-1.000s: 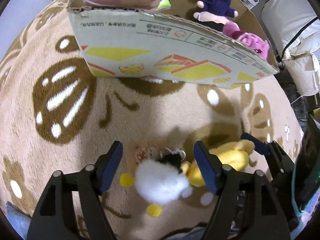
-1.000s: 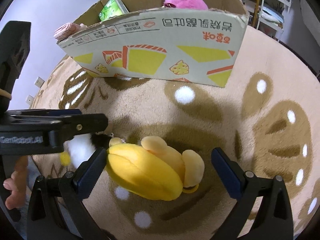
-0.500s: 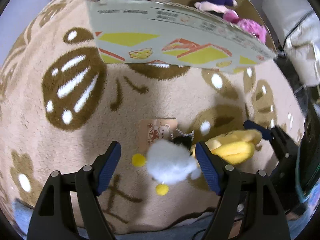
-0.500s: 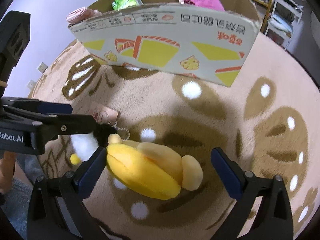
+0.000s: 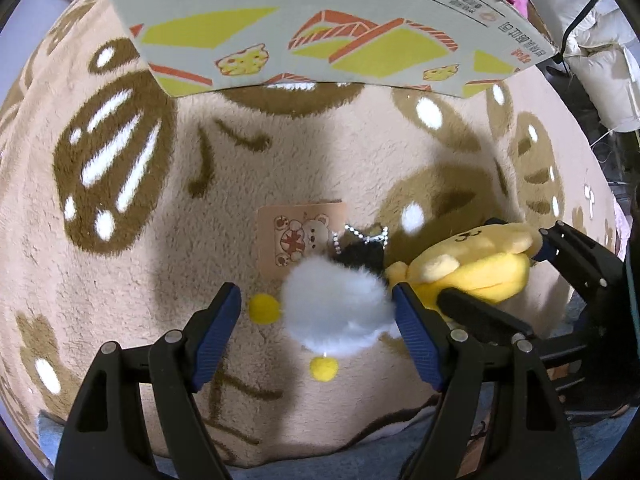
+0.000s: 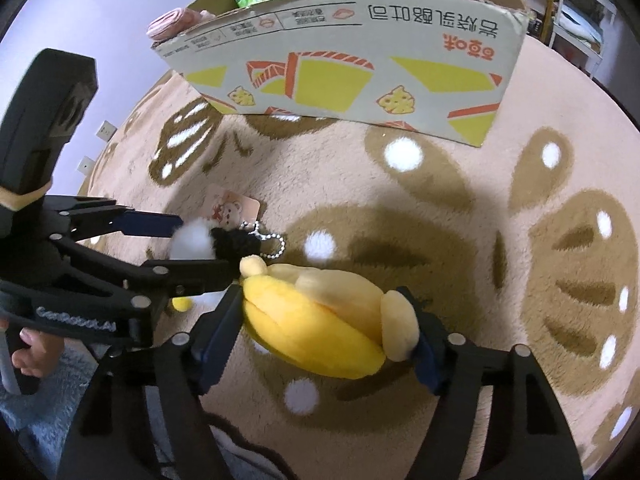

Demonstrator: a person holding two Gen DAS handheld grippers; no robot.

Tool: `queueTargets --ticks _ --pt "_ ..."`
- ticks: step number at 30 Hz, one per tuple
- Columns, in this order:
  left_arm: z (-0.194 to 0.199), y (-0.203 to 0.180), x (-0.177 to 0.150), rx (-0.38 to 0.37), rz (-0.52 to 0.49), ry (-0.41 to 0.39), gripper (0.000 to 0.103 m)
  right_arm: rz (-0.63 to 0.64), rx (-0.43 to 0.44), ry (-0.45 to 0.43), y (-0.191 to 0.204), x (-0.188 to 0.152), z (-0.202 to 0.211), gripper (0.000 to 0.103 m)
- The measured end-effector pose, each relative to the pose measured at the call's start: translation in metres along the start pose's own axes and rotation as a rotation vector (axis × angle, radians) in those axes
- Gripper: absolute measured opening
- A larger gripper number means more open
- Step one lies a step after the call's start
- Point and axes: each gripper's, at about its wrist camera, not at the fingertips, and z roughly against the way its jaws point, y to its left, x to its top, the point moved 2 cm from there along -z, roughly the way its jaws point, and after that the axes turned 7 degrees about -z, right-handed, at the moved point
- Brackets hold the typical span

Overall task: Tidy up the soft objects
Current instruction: 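Grasp the white pompom keychain with the left tool while the right tool grasps the yellow plush, then carry the pompom and yellow plush over the box and open both tools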

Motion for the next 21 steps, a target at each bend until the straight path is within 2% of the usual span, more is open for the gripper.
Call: queueTargets --ticks 2,4,11,15,18,21 --pt "0.003 0.000 0.000 0.005 -0.018 -0.005 0.073 -0.008 0.009 0.002 -0.002 0.000 0.002 0.073" --pt "-0.003 -0.006 0.002 -0.006 -0.033 0.003 0.064 -0.018 0.006 -0.003 -0.004 0.001 0.005 0.068" --pt "-0.018 -0.019 0.007 0.035 -0.079 0.011 0.063 -0.022 -0.013 -0.040 -0.005 0.004 0.015 0.066" --pt "-0.029 -0.030 0.006 0.100 -0.114 0.014 0.061 -0.044 -0.033 -0.073 -0.012 0.008 0.022 0.066" --pt "-0.034 -0.039 0.004 0.156 -0.140 0.017 0.051 -0.066 -0.043 -0.103 -0.017 0.011 0.027 0.066" --pt "-0.033 -0.040 0.002 0.181 -0.135 0.007 0.039 -0.083 -0.055 -0.128 -0.021 0.013 0.031 0.066"
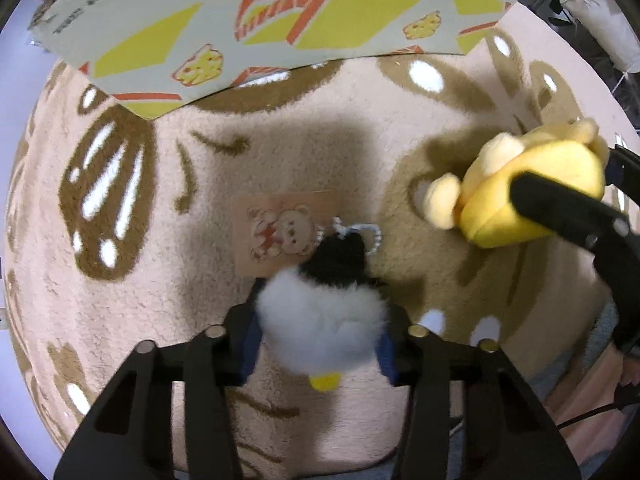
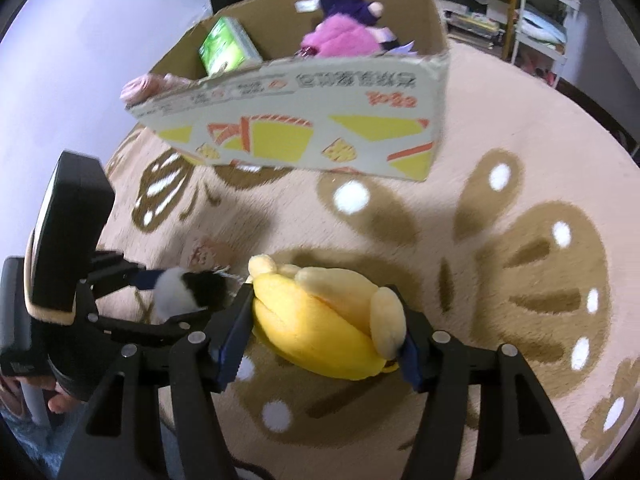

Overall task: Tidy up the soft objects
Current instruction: 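Carry the pompom and yellow plush over the box and open both tools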

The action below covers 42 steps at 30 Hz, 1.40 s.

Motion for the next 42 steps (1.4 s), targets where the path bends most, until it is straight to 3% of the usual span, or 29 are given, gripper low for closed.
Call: queueTargets --ticks 5,12,18,30,35,42 --pt "0.005 0.007 -0.004 0.002 0.031 -0.011 0.026 -0.015 0.001 -0.050 -0.003 0.006 0.010 0.066" --pt "0.029 0.025 -0.012 0.031 0.083 -0.091 0.024 -0.012 0.042 -0.145 0.000 0.013 0.033 0.066" --pt "0.068 0.031 -0.019 0.068 0.117 -0.259 0.024 -0.004 0.050 -0.232 0.005 0.014 0.050 0.066" --pt "0.160 0.044 -0.014 0.216 0.181 -0.655 0.024 0.060 0.102 -0.541 0.022 0.026 0.108 0.066" --pt "0.175 0.050 0.001 0.223 0.156 -0.737 0.024 0.096 0.115 -0.627 0.032 0.043 0.122 0.066" --pt "0.192 0.051 0.026 0.256 0.125 -0.799 0.024 0.108 0.108 -0.679 0.040 0.073 0.131 0.067"
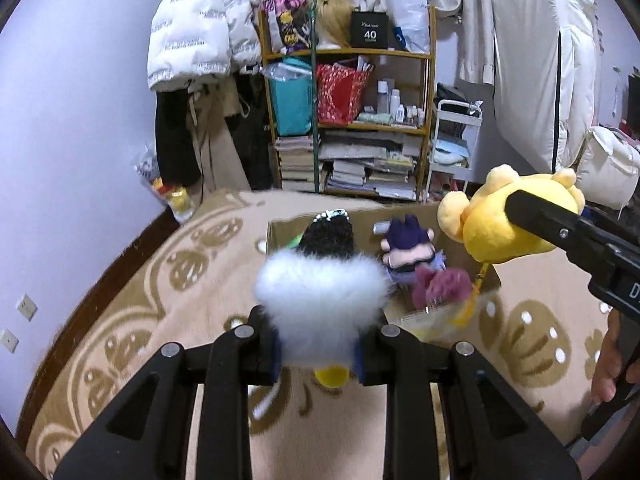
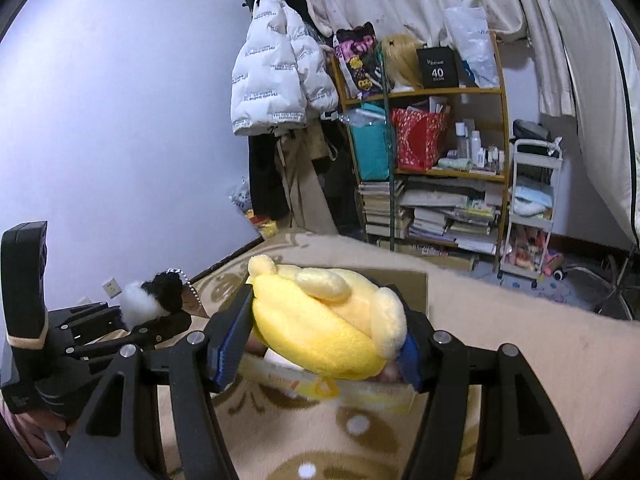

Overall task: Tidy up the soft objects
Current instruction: 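Carry the pompom and yellow plush over the box and open both tools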

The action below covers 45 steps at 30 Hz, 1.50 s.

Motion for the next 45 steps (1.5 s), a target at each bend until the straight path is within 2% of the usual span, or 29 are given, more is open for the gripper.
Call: queueTargets --ticks 4,10,16,28,35,38,42,45 --pt "-0.011 0.003 0.013 0.010 -0.003 -0.018 0.025 0.017 -0.008 -0.026 -0.002 0.012 -0.005 0.067" --pt "-0.030 0.006 0.021 0.014 -0.012 -0.003 0.025 0.027 -0.004 -0.053 -0.008 0.028 -0.017 0.068" --pt "-0.047 0.004 0.020 -0.011 -0.011 0.031 0.026 0.026 0.015 -0.047 -0.014 0.026 -0.033 0.070" --pt "-0.075 -0.013 0.011 -0.053 -0.050 0.087 0.028 -0.020 0.003 0.052 -0.032 0.001 -0.067 0.072" --pt "-0.092 -0.013 0.003 -0.062 -0.041 0.169 0.030 -0.074 0.008 0.116 -0.045 -0.011 -0.081 0.075" --pt "-0.096 -0.009 0.001 -0.068 -0.012 0.186 0.036 -0.093 0.006 0.142 -0.048 -0.016 -0.085 0.076" --pt "-0.094 -0.005 0.000 -0.047 -0.010 0.169 0.052 -0.094 0.003 0.146 -0.048 -0.017 -0.085 0.077" --pt "-0.091 -0.004 0.000 -0.038 -0.010 0.166 0.056 -0.104 0.002 0.148 -0.049 -0.017 -0.083 0.079"
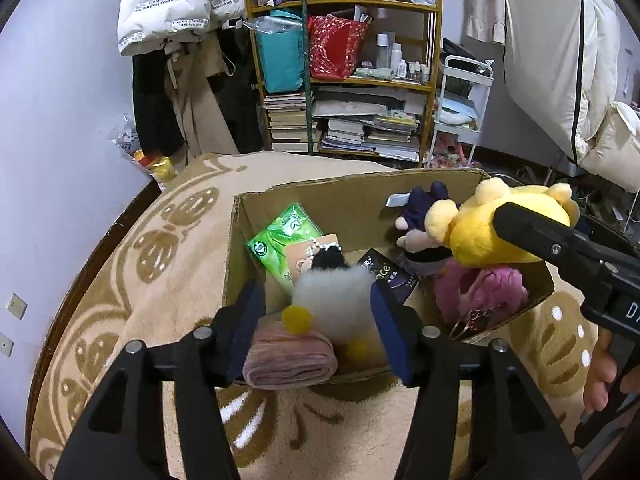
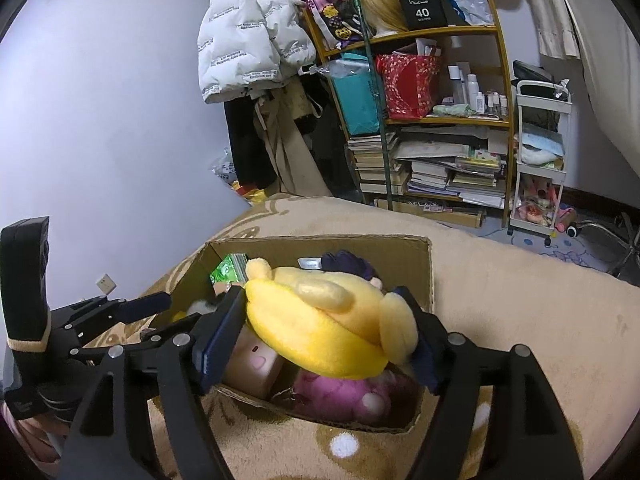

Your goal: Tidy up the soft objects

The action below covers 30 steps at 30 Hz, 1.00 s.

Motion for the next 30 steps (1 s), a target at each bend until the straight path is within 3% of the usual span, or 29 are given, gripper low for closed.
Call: queueTargets --ticks 2,4,8,13,25,28,30 --pt "0.001 0.001 -0.001 0.008 0.007 0.009 0.058 -0.005 0.002 0.001 -0.001 0.000 0.001 0.080" --pt "0.006 0.002 -0.003 0.036 0.007 0.013 0.068 -0.007 -0.002 0.001 -0.002 0.000 0.002 0.081" --pt "0.019 0.004 -0.002 0.078 -0.015 -0.016 0.078 -0.001 0.000 -0.005 -0.002 0.001 0.004 0.082" --pt "0.037 0.011 -0.004 0.091 0.011 -0.048 0.086 0.037 0.062 -0.041 0.010 0.004 0.011 0.081" --pt "0.073 0.025 -0.026 0.145 0.042 -0.081 0.093 0.074 0.029 -0.055 0.023 -0.003 0.025 0.082" --pt "0.086 0.026 -0.031 0.156 0.041 -0.097 0.093 0.069 0.005 -0.057 0.022 -0.004 0.038 0.091" --pt "0.095 0.025 -0.034 0.161 0.040 -0.111 0.094 0.074 -0.012 -0.076 0.021 -0.005 0.051 0.092"
